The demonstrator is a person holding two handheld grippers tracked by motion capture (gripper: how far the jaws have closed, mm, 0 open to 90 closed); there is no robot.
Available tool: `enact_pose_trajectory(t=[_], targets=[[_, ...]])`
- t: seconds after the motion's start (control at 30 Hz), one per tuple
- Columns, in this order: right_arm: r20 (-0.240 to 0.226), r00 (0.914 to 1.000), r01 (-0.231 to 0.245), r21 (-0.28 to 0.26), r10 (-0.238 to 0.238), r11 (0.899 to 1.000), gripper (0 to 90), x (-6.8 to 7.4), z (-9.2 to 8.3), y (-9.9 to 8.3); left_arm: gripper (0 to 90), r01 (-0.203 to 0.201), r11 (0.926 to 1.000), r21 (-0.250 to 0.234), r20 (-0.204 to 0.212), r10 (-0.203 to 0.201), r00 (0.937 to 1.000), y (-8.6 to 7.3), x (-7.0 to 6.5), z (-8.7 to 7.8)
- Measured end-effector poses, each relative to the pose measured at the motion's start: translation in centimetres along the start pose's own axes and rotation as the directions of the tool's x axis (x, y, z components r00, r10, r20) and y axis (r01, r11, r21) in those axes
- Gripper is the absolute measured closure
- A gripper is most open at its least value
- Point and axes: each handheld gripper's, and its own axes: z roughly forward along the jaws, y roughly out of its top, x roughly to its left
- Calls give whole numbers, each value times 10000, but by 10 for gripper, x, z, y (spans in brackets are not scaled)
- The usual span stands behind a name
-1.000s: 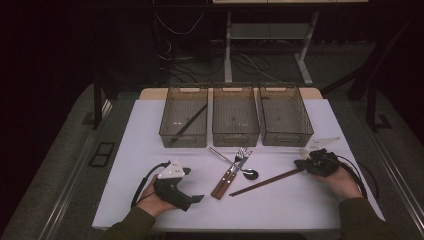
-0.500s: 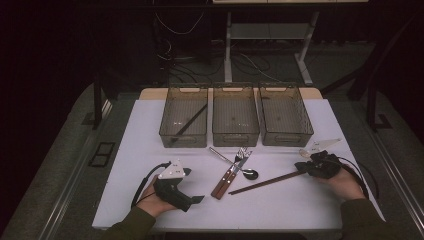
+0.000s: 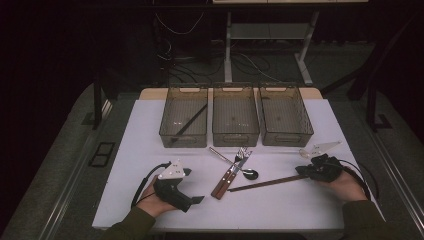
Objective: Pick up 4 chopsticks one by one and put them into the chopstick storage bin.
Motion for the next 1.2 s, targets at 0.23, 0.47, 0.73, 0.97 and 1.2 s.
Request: enact_pose_trajectory(t=[0.23,0.47,0.73,0.97,1.2], targets=[[-91,10000,-20,81,21,10000,900,2,-3,-6,0,-9,10000,-13,6,9,10000,0,0,0],[-140,9999,54,68,-53,10000,900,5,-5,-7,0,-8,10000,3,14,8,10000,0,0,0],[-229,9997,121,71,-119,9999,900,8,-7,-7,0,0,10000,-7,18,0,10000,0,-1,0],[-308,9992,249,76,-247,9997,900,10,-8,-9,0,9,10000,-18,19,-9,10000,0,-1,0],[-386,9987,326,172,-319,9993,900,15,-10,-12,0,26,10000,-27,14,-26,10000,0,-1,0]])
